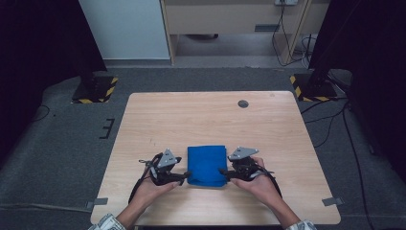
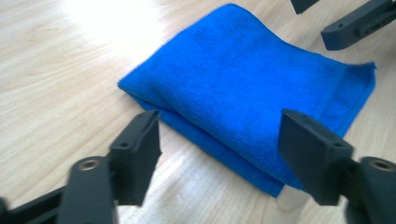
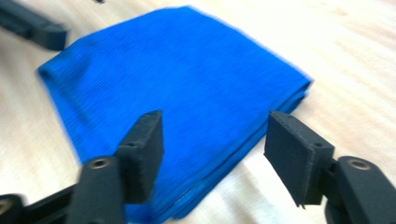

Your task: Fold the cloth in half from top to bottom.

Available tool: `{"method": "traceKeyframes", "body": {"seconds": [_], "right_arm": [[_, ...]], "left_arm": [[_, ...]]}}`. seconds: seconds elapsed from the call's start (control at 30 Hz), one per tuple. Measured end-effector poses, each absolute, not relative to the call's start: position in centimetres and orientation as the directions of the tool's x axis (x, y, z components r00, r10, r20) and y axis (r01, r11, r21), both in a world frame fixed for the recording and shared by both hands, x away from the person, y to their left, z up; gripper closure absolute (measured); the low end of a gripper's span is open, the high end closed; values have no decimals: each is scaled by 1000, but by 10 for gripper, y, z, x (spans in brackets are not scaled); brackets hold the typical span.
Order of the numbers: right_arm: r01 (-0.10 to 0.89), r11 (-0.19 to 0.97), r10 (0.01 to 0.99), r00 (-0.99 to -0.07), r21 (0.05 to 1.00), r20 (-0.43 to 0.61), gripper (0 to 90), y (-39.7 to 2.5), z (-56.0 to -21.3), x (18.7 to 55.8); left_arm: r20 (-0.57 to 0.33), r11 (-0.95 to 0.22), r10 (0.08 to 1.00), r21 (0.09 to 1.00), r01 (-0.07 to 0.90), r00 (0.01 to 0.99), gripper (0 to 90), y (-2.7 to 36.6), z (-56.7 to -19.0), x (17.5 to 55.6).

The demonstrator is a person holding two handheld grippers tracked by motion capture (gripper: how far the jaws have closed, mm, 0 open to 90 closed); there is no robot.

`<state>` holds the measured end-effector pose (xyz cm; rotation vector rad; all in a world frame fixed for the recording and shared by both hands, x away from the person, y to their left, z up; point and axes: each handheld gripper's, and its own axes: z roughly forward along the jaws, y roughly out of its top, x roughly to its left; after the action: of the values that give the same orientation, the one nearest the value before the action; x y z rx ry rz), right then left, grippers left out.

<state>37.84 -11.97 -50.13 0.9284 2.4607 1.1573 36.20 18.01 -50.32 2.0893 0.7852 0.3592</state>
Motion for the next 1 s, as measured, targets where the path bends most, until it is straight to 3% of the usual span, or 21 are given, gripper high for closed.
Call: {"method": "traceKeyframes", "body": {"seconds": [0.17, 0.37, 0.7, 1.0], "right_arm": [[457, 443, 683, -729, 771, 40, 250, -121, -497, 394], [472, 426, 704, -709, 772, 46, 201, -122, -495, 404], [493, 391, 741, -670, 777, 52, 119, -129, -485, 425], [510, 353, 778, -625, 785, 57, 104, -146, -481, 437]], "left_arm": [[-50, -409, 664, 810, 419, 746, 149, 183, -500, 368], [-63, -379, 690, 817, 434, 721, 101, 190, -496, 382], [-52, -359, 745, 809, 466, 665, 69, 209, -501, 401], [-40, -348, 780, 803, 485, 625, 68, 232, -505, 404]]}}
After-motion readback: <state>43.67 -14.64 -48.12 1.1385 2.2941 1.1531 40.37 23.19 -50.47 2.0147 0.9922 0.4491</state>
